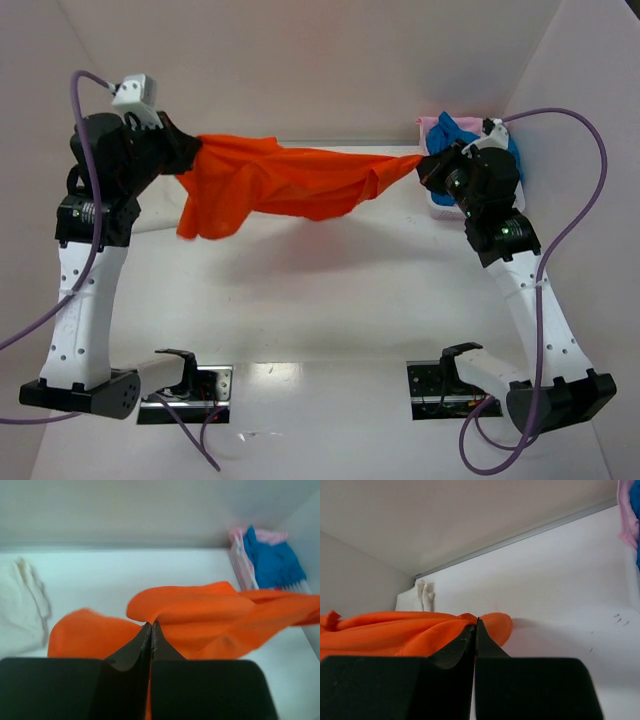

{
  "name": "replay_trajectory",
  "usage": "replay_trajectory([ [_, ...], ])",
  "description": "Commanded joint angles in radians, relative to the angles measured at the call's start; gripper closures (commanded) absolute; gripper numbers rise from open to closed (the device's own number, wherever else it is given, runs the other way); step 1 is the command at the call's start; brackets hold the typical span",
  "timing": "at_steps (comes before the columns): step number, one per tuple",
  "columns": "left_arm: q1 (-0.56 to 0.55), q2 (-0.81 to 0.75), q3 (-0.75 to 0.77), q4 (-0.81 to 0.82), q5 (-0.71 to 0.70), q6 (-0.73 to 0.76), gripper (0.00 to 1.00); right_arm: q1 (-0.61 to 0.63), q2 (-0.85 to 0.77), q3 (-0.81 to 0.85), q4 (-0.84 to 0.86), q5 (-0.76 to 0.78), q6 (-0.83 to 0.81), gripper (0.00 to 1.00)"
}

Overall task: Fold and stack the t-shirts
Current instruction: Flatten out the tshirt

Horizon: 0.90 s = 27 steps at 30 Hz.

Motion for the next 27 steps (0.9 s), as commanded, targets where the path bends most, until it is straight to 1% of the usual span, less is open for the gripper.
replay_trajectory([
  [1,0.006,-0.072,-0.144,-0.02,0.156,-0.031,1.0,-0.012,-0.041,-0.07,-0.011,0.018,-0.022,1.0],
  [3,0.006,-0.107,-0.248,-0.028,0.231,-0.074,1.0,-0.012,-0.05,-0.118,-0.011,0.006,-0.022,1.0],
  [4,0.006,-0.142,-0.334,-0.023,0.292,-0.107,1.0,-0.012,-0.05,-0.152,-0.011,0.006,-0.022,1.0],
  [5,0.002,-0.171,-0.386,-0.008,0.319,-0.155,1.0,-0.012,-0.052,-0.171,-0.011,0.006,-0.02,1.0],
  [7,-0.011,-0.225,-0.524,0.0,0.347,-0.193,1.0,-0.012,-0.059,-0.224,-0.008,0.006,-0.013,1.0],
  [9,-0.029,-0.261,-0.594,-0.004,0.357,-0.216,1.0,-0.012,-0.059,-0.264,-0.001,-0.005,-0.013,1.0],
  [11,-0.031,-0.261,-0.659,-0.016,0.378,-0.229,1.0,-0.012,-0.057,-0.29,0.001,-0.005,-0.013,1.0],
  [14,-0.051,-0.261,-0.703,-0.025,0.376,-0.24,0.99,-0.012,-0.049,-0.319,0.011,-0.005,-0.013,1.0],
  [16,-0.069,-0.25,-0.742,-0.026,0.351,-0.24,0.94,-0.012,-0.041,-0.341,0.022,-0.005,-0.012,1.0],
  [17,-0.069,-0.25,-0.753,-0.034,0.331,-0.24,0.9,-0.012,-0.04,-0.341,0.022,-0.005,-0.004,1.0],
  [18,-0.069,-0.25,-0.763,-0.034,0.329,-0.24,0.74,-0.012,-0.032,-0.341,0.023,-0.004,-0.004,1.0],
  [19,-0.069,-0.249,-0.774,-0.034,0.311,-0.24,0.64,-0.012,-0.032,-0.341,0.031,0.004,-0.004,1.0],
  [21,-0.069,-0.24,-0.782,-0.034,0.279,-0.229,0.53,-0.012,-0.019,-0.341,0.031,0.004,-0.004,1.0],
  [22,-0.069,-0.23,-0.782,-0.034,0.271,-0.229,0.44,-0.012,-0.018,-0.341,0.032,0.004,-0.004,1.0],
  [25,-0.069,-0.205,-0.782,-0.034,0.271,-0.229,0.4,-0.012,0.002,-0.351,0.04,0.004,-0.004,1.0],
  [26,-0.08,-0.192,-0.782,-0.02,0.271,-0.22,0.34,-0.012,0.002,-0.351,0.04,0.004,-0.004,1.0],
  [27,-0.08,-0.178,-0.782,-0.02,0.27,-0.22,0.32,-0.012,0.002,-0.361,0.049,0.004,-0.004,1.0],
])
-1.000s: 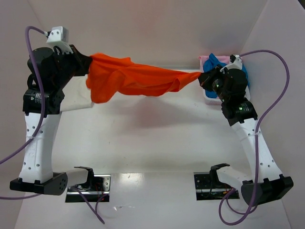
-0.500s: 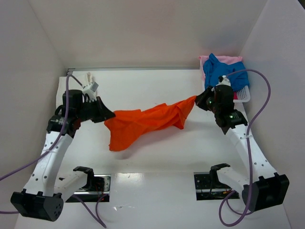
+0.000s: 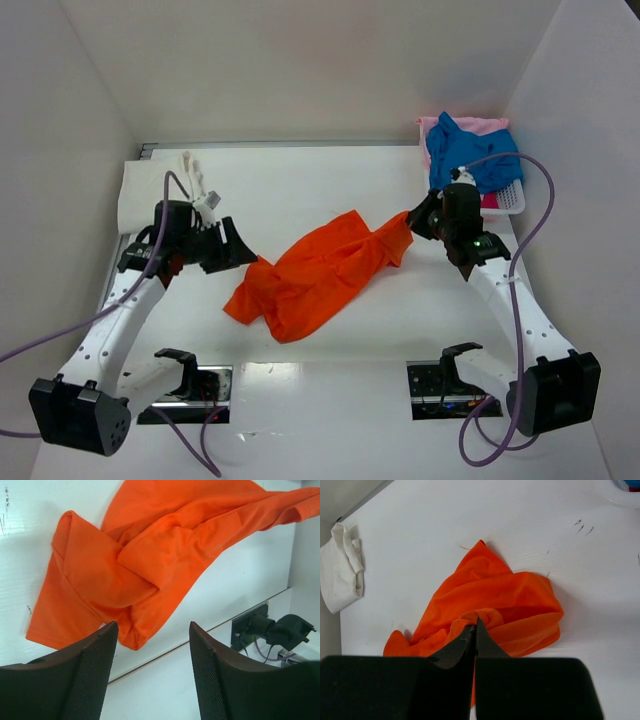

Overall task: Fold and stack the t-shirts
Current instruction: Flatten out the tshirt

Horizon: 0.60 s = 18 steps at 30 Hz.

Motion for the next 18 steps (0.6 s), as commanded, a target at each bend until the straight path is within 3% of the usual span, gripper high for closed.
replay_trajectory([
  [1,-0.009,0.038,0.0,0.045,-0.021,-0.005,0.31,-0.01,0.009,-0.017,0.061,0.012,-0.002,0.99],
  [10,-0.223,0.317,0.103,0.13,-0.14,0.015,0.27,-0.01,0.02,-0.035,0.061,0.021,-0.002,0.99],
  [18,-0.234,0.419,0.074,0.233,-0.178,-0.014,0.27,-0.01,0.02,-0.035,0.061,0.032,-0.002,0.98],
])
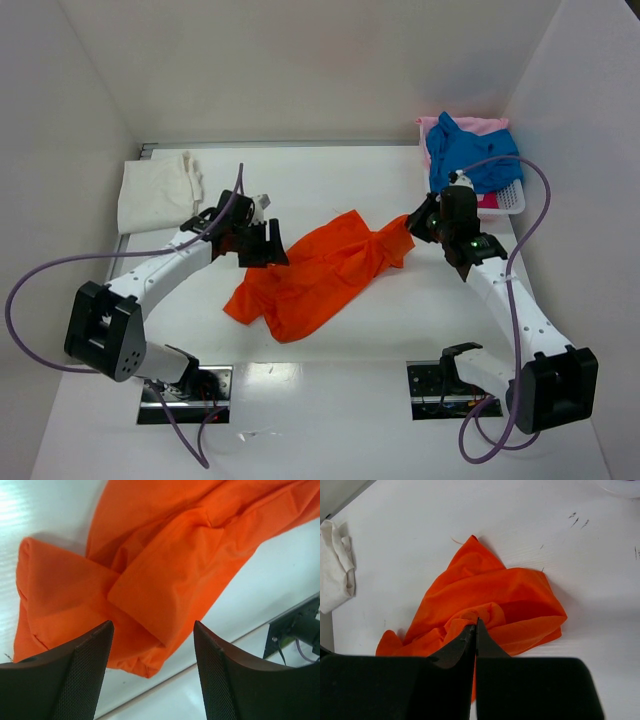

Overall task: Fold and stack the t-shirts
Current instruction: Flatten out the tshirt

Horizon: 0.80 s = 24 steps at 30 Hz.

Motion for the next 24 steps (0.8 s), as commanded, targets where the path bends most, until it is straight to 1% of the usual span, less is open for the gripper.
replay_trajectory([
  [1,0.003,0.007,-0.001,0.075,-0.042,-0.017,0.27,-0.01,0.002,-0.003,0.045,0.023,-0.003,0.98],
  [4,0.003,0.016,-0.024,0.097,-0.044,-0.035,0.27,-0.01,0.002,-0.003,0.045,0.023,-0.003,0.98],
  [7,0.003,0.047,-0.045,0.116,-0.017,-0.037,0.27,-0.01,0.009,-0.012,0.054,0.023,-0.003,0.98],
  [16,0.003,0.073,-0.067,0.118,-0.002,-0.037,0.29,-0.01,0.011,-0.019,0.054,0.023,-0.003,0.97],
  [21,0.003,0.107,-0.067,0.128,0.029,-0.028,0.38,-0.01,0.011,-0.021,0.054,0.014,-0.003,0.97],
  [24,-0.006,0.119,-0.067,0.135,0.039,-0.017,0.5,-0.01,0.011,-0.021,0.054,0.014,-0.003,0.97],
])
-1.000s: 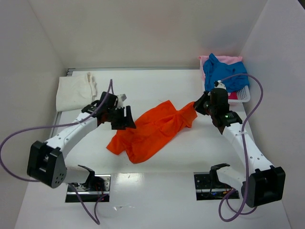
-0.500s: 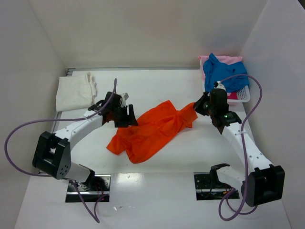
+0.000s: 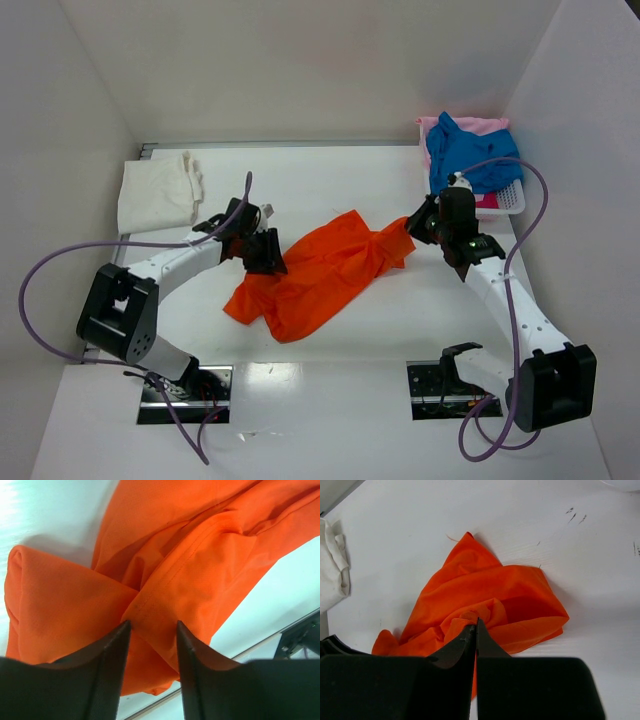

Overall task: Fold and stack the t-shirts
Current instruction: Flatten out the tshirt

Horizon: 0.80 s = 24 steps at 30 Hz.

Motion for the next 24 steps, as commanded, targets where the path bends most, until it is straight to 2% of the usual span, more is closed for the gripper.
replay_trajectory([
  [1,-0.006,0.02,-0.002,0.03,0.034,0.009,0.58,-0.01,0.001,-0.006,0.046,0.012,-0.003,0.97],
  [2,-0.006,0.02,-0.002,0.03,0.034,0.009,0.61,-0.01,0.001,-0.006,0.046,0.012,-0.003,0.97],
  [5,-0.006,0.02,0.009,0.024,0.034,0.018,0.77,-0.01,0.001,-0.006,0.046,0.012,-0.003,0.97],
  [7,-0.006,0.005,0.009,0.014,0.034,0.018,0.96,-0.01,0.001,0.0,0.046,0.012,-0.003,0.97],
  [8,-0.006,-0.011,0.028,0.01,0.027,0.018,0.99,-0.01,0.001,0.003,0.046,0.012,-0.003,0.97],
  [10,-0.006,-0.05,0.071,-0.022,0.002,0.024,1.0,-0.01,0.001,0.003,0.046,0.012,-0.003,0.97],
  [16,0.007,-0.171,0.358,-0.158,-0.199,0.093,1.0,-0.01,0.001,0.106,0.028,0.012,-0.012,1.0],
  [24,0.116,-0.256,0.766,-0.145,-0.466,0.267,1.0,-0.015,0.03,0.35,0.017,0.03,-0.026,1.0],
])
